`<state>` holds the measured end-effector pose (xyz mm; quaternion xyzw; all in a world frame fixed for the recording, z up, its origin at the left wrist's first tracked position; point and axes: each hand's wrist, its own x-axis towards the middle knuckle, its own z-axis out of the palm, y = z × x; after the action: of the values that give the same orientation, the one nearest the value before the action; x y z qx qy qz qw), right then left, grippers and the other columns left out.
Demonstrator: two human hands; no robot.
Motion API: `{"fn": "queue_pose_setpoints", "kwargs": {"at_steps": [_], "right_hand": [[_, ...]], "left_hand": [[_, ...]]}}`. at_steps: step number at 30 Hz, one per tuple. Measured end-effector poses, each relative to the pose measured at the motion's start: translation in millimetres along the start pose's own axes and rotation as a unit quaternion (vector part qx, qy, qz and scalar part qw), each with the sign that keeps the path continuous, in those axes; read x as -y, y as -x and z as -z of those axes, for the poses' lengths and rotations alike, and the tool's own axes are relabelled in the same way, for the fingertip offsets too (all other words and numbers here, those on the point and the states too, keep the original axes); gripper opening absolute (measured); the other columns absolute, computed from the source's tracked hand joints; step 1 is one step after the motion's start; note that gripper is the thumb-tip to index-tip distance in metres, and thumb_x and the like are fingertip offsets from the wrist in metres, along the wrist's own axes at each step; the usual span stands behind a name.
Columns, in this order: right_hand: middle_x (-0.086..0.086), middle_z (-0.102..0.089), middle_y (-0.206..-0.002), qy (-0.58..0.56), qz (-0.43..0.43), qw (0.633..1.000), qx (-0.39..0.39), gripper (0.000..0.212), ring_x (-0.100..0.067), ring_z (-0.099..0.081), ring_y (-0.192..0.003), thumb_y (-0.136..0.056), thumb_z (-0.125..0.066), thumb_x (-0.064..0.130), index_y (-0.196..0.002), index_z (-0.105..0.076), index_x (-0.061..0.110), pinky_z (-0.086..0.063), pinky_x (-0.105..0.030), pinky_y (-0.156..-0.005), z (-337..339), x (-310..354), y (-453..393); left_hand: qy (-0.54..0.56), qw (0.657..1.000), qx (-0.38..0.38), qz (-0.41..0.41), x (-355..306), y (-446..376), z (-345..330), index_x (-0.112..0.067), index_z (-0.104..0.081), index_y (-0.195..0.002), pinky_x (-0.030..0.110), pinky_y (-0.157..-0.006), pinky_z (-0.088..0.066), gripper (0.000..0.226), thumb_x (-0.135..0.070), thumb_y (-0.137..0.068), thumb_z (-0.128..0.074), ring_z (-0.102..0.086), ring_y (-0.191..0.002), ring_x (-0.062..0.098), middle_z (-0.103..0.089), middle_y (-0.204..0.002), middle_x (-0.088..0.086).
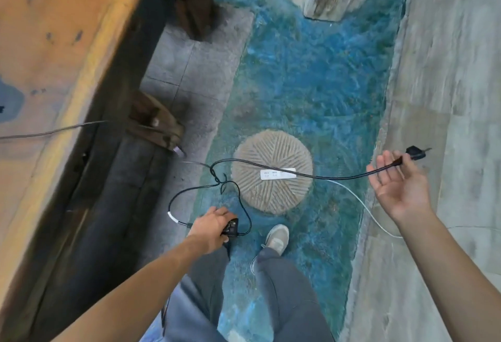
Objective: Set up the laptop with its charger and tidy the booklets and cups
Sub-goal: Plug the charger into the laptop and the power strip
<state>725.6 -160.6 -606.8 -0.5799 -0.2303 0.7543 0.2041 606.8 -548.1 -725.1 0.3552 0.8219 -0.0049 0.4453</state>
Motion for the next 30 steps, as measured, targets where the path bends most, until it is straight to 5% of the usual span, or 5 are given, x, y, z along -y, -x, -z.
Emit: {"fn": "queue_pose_setpoints", "kwargs": {"at_steps": [3, 18, 22, 26, 30], "right_hand": [[0.007, -0.078, -0.095, 0.051, 0.003, 0.999, 0.008, 0.012, -0.007, -0.075, -0.093, -0.104, -0.055, 0.031, -0.104, -0.064, 0.024, -0.063, -0.03, -0.08, 8.1, -35.8, -33.4], [0.004, -0.072, -0.089, 0.286, -0.022, 0.957, 0.042, 0.013, -0.012, -0.066, -0.084, -0.102, -0.059, 0.02, -0.109, -0.068, 0.014, -0.056, -0.033, -0.082, 47.4, -269.8, -258.5], [-0.002, -0.071, -0.092, 0.349, -0.017, 0.935, 0.055, 0.011, -0.013, -0.065, -0.081, -0.102, -0.06, 0.02, -0.101, -0.07, 0.016, -0.055, -0.034, -0.083, 52.5, -312.0, -313.2], [-0.003, -0.071, -0.088, 0.424, 0.011, 0.903, 0.061, 0.012, -0.013, -0.062, -0.072, -0.103, -0.059, 0.017, -0.096, -0.069, 0.014, -0.056, -0.024, -0.058, 48.5, -349.1, -360.8], [-0.013, -0.066, -0.075, 0.531, 0.02, 0.84, 0.109, 0.018, -0.019, -0.058, -0.059, -0.101, -0.061, 0.012, -0.092, -0.072, 0.0, -0.053, -0.029, -0.059, 44.0, -381.1, -394.2]], "left_hand": [[-0.007, 1.0, -0.006, 0.003, 18.4, -35.1, -24.8, -0.03, -0.041, -0.146, 0.045, -0.102, -0.046, 0.063, -0.024, -0.091, -0.07, -0.04, -0.127, 0.021, -0.046, -0.14, -0.008], [-0.134, 0.988, -0.033, -0.073, 149.5, -247.7, -160.7, -0.026, -0.031, -0.153, 0.041, -0.099, -0.045, 0.064, -0.025, -0.096, -0.06, -0.035, -0.133, 0.02, -0.038, -0.148, -0.006], [-0.194, 0.972, -0.015, -0.13, 181.3, -286.8, -186.2, -0.028, -0.028, -0.155, 0.04, -0.102, -0.04, 0.064, -0.02, -0.098, -0.055, -0.032, -0.14, 0.019, -0.033, -0.156, -0.008], [-0.261, 0.945, -0.004, -0.196, 204.0, -328.3, -194.0, -0.03, -0.025, -0.156, 0.038, -0.107, -0.038, 0.065, -0.021, -0.099, -0.053, -0.034, -0.14, 0.018, -0.033, -0.156, -0.009], [-0.254, 0.936, -0.069, -0.235, 218.6, -366.4, -193.6, -0.033, -0.036, -0.151, 0.038, -0.101, -0.043, 0.064, -0.016, -0.093, -0.058, -0.04, -0.133, 0.017, -0.042, -0.149, -0.012]]}}
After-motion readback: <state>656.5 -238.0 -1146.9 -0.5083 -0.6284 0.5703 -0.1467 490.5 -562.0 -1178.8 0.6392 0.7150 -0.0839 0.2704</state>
